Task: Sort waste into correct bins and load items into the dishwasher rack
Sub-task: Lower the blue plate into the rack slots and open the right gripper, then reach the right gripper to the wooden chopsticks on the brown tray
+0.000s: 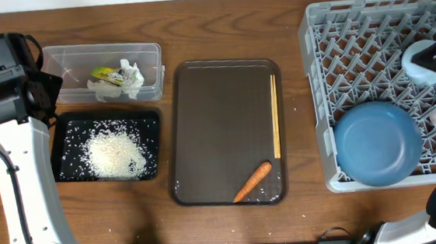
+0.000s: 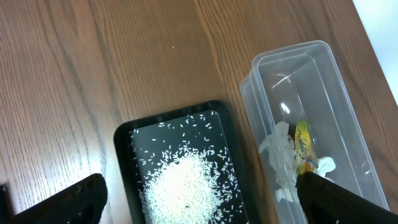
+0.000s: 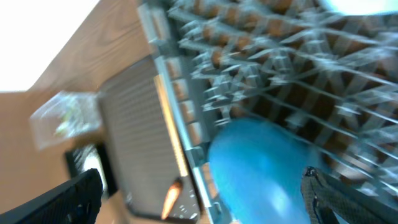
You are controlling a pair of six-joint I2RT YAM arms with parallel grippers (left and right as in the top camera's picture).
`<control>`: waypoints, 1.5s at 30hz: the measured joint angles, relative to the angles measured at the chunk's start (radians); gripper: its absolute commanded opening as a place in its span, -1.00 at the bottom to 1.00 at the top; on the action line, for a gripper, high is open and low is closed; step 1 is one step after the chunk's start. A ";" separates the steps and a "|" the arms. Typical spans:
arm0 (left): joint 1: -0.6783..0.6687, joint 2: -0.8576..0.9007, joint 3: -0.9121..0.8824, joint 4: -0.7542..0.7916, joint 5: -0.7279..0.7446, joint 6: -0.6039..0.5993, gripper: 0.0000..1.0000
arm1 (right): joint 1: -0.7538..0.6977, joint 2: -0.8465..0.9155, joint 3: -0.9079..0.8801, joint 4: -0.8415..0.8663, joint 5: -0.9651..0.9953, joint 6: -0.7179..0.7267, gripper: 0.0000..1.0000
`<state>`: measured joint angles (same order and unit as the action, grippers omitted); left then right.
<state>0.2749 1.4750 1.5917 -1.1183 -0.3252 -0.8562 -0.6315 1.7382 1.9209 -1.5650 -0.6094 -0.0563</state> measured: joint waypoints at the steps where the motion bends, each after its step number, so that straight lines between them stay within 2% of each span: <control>1: 0.000 0.000 0.000 0.000 0.000 0.000 0.99 | 0.002 -0.005 0.014 0.000 0.040 0.031 0.99; 11: 0.000 0.000 0.000 0.000 0.000 0.000 0.99 | 0.128 -0.096 0.026 -0.009 0.174 0.117 0.96; 15: 0.000 0.000 0.000 0.000 0.000 0.000 0.99 | 0.264 -0.146 0.027 -0.008 0.190 0.125 0.97; 22: 0.000 0.000 0.000 0.000 0.000 0.000 0.99 | 0.614 -0.176 0.026 0.038 0.270 0.160 0.98; 27: 0.000 0.000 0.000 0.000 -0.001 0.000 0.99 | 0.858 -0.176 -0.084 0.185 0.333 0.213 0.99; 32: 0.000 0.000 0.000 0.000 -0.003 0.000 0.99 | 1.026 -0.172 -0.301 0.463 0.353 0.308 0.98; 38: 0.000 0.000 0.000 0.000 -0.003 0.000 0.99 | 1.108 -0.120 -0.498 0.730 0.431 0.415 0.99; 45: 0.000 0.000 0.000 0.000 -0.003 0.000 0.99 | 1.146 0.066 -0.560 0.819 0.465 0.500 0.99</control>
<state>0.2749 1.4750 1.5917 -1.1183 -0.3286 -0.8562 0.5148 1.8046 1.3613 -0.7464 -0.1448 0.4438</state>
